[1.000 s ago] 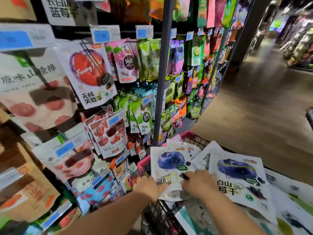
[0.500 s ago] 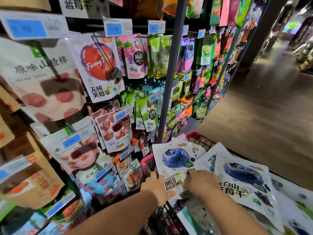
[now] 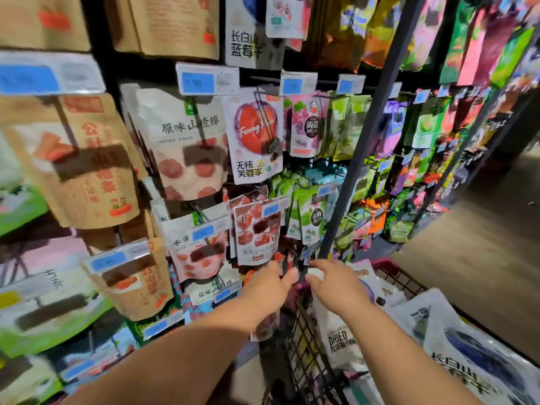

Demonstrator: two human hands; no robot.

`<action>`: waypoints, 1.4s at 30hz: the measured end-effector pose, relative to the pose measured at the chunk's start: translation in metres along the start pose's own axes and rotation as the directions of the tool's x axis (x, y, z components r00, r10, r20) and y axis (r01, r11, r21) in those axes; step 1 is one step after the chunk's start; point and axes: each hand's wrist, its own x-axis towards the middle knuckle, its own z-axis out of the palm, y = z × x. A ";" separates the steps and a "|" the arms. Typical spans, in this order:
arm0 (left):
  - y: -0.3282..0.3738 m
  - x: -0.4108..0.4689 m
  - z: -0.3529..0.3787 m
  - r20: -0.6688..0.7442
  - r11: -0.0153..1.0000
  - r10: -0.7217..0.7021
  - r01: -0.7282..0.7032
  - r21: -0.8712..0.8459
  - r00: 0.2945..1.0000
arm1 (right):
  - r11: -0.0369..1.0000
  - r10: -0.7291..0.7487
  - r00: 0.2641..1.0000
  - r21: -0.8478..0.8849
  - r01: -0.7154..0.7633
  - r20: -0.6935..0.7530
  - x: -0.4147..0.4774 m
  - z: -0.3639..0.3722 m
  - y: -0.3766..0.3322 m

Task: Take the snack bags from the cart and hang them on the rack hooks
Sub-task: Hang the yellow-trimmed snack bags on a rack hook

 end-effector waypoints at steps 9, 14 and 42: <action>-0.057 -0.063 -0.175 -0.506 0.980 -0.105 0.003 -0.198 0.856 | 0.827 -0.488 0.821 0.144 0.544 -0.296 0.013 -0.034 -0.210; -0.084 -0.132 -0.277 -0.768 0.982 -0.141 -0.007 -0.187 0.624 | 0.621 -0.634 0.644 0.214 0.754 -0.428 -0.020 -0.063 -0.337; -0.179 -0.331 -0.569 -0.948 0.939 -0.308 0.134 -0.316 -0.081 | 0.269 -0.862 0.452 0.549 0.792 -0.230 -0.121 -0.134 -0.670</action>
